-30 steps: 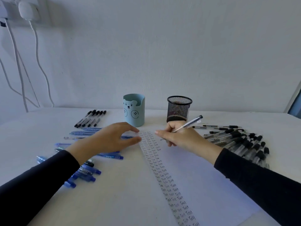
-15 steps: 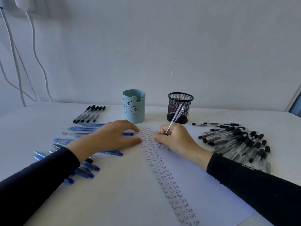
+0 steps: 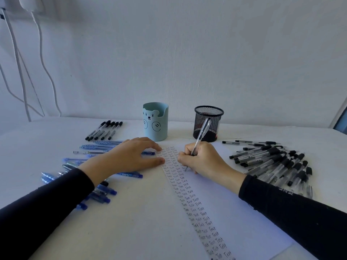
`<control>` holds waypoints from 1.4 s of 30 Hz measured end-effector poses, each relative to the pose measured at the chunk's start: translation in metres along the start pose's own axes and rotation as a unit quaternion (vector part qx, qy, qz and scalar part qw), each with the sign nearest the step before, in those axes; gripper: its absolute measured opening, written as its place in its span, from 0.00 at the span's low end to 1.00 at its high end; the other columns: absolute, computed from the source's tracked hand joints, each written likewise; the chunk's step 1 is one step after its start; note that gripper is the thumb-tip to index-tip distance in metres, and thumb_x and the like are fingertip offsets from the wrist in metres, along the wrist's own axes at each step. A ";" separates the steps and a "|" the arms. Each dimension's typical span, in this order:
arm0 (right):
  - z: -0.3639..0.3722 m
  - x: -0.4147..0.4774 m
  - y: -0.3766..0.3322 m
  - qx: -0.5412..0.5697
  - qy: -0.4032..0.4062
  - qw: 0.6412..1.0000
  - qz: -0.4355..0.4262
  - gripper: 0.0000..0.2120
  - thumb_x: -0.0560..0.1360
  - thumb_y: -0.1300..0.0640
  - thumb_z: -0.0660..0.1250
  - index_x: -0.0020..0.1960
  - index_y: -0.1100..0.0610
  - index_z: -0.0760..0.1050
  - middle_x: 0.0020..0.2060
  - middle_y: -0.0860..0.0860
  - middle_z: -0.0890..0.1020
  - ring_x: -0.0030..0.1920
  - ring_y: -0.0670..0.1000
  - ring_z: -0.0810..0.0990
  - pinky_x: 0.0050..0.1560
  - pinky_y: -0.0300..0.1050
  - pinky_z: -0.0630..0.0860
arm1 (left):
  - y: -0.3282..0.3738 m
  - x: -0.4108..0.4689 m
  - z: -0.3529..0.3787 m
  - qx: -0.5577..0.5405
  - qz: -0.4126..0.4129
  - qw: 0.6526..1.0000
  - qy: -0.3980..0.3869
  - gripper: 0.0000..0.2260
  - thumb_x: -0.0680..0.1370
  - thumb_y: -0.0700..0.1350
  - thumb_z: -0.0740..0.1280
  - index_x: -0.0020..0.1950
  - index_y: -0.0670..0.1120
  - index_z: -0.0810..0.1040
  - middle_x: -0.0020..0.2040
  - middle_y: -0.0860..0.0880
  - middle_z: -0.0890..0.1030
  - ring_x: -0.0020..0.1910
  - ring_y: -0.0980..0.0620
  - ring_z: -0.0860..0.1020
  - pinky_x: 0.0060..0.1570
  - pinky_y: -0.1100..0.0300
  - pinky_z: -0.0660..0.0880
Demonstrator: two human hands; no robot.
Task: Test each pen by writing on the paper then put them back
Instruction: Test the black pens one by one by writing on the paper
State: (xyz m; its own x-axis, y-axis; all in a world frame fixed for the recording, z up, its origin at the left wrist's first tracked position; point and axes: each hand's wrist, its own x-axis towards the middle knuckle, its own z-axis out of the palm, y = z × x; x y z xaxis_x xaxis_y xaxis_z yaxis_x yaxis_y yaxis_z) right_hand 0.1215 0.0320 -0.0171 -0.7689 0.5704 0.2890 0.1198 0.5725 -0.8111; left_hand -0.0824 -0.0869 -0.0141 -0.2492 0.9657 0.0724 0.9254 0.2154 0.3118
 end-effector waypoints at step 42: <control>-0.022 0.007 -0.005 -0.007 0.028 0.999 -0.019 0.31 0.83 0.48 0.55 0.26 0.58 0.76 0.25 0.49 0.77 0.30 0.45 0.73 0.41 0.40 0.70 | -0.003 0.001 0.001 -0.002 0.003 1.000 -0.004 0.37 0.62 0.82 0.52 0.63 0.65 0.73 0.65 0.63 0.73 0.64 0.59 0.71 0.67 0.52 0.68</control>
State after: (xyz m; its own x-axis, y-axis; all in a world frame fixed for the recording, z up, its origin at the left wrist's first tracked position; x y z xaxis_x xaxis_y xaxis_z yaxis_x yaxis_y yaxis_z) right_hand 0.1293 0.0467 0.0000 -0.7369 0.5793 0.3485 0.0995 0.6028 -0.7917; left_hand -0.0851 -0.0866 -0.0157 -0.2411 0.9683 0.0659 0.9258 0.2091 0.3148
